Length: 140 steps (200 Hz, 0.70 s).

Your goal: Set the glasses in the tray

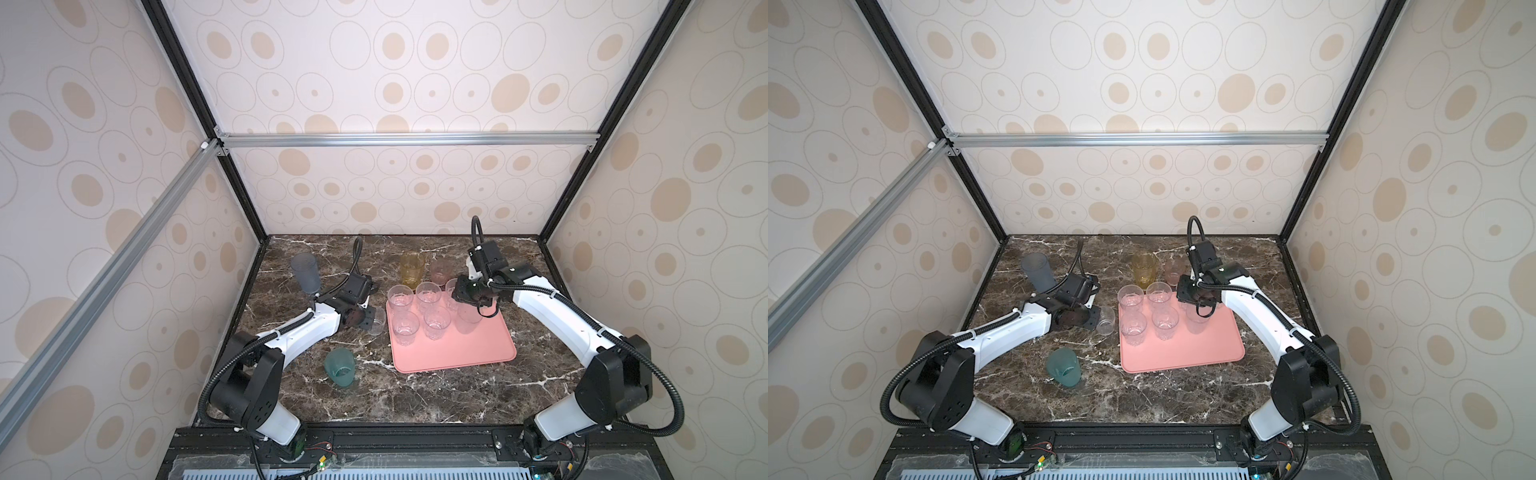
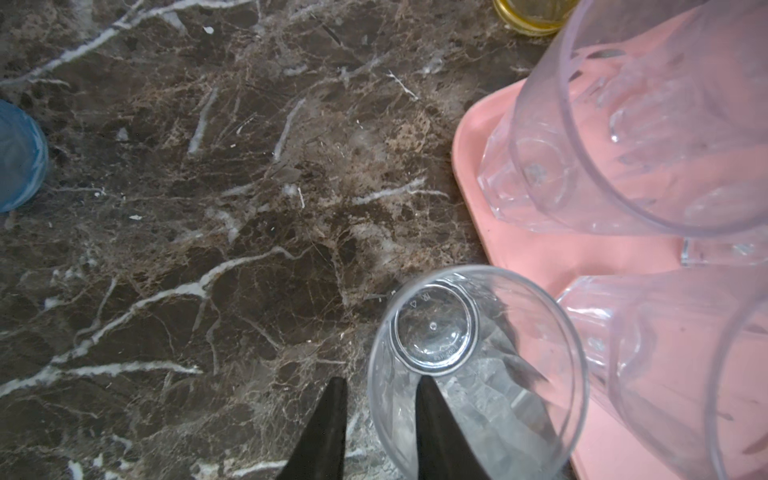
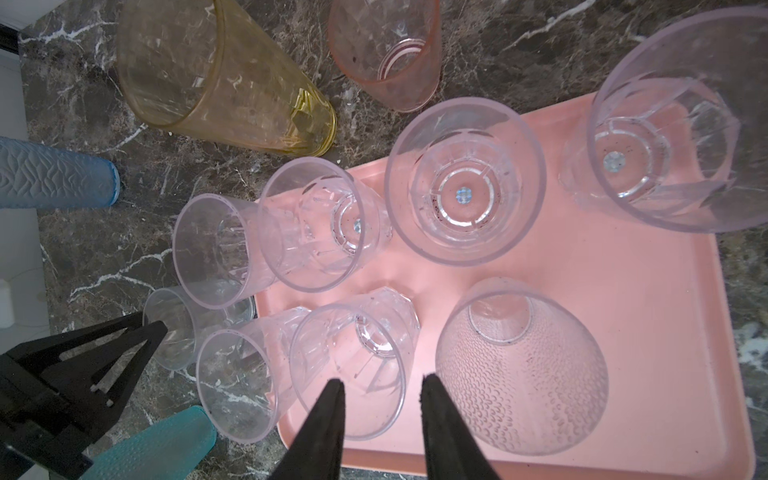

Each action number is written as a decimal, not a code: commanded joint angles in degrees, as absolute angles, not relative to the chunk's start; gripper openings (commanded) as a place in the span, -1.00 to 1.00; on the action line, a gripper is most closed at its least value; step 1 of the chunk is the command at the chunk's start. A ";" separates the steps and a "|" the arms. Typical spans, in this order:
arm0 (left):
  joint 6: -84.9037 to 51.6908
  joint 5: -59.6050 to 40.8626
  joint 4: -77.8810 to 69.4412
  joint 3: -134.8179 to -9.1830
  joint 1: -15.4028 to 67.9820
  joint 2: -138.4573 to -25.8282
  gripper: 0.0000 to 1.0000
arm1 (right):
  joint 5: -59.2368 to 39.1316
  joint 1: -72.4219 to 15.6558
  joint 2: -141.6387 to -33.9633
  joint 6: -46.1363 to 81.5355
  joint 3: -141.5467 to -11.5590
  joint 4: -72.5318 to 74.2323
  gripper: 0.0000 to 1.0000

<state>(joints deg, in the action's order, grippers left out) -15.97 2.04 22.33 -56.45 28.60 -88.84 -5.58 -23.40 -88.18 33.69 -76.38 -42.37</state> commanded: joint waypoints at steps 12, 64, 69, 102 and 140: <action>-17.02 3.52 19.54 -56.92 28.32 -89.48 -0.58 | -4.97 -24.05 -88.95 34.59 -76.11 -42.62 -0.33; -18.87 4.56 21.31 -56.24 28.33 -86.34 -0.94 | -3.44 -25.29 -89.21 34.64 -78.10 -43.49 -0.33; -18.98 4.66 21.73 -56.23 28.34 -85.67 -0.97 | -3.47 -25.51 -89.18 34.83 -78.33 -43.46 -0.33; -18.46 6.06 26.08 -56.73 28.25 -80.19 -1.00 | -3.09 -27.66 -89.53 35.57 -80.39 -43.72 -0.33; -19.78 8.03 27.81 -58.18 27.84 -74.26 -1.00 | -0.90 -33.88 -90.23 38.15 -82.36 -42.95 -0.35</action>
<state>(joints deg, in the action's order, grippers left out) -18.24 5.89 25.56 -55.86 28.36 -77.36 -3.22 -29.91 -89.19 35.59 -80.12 -42.37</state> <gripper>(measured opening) 0.048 0.329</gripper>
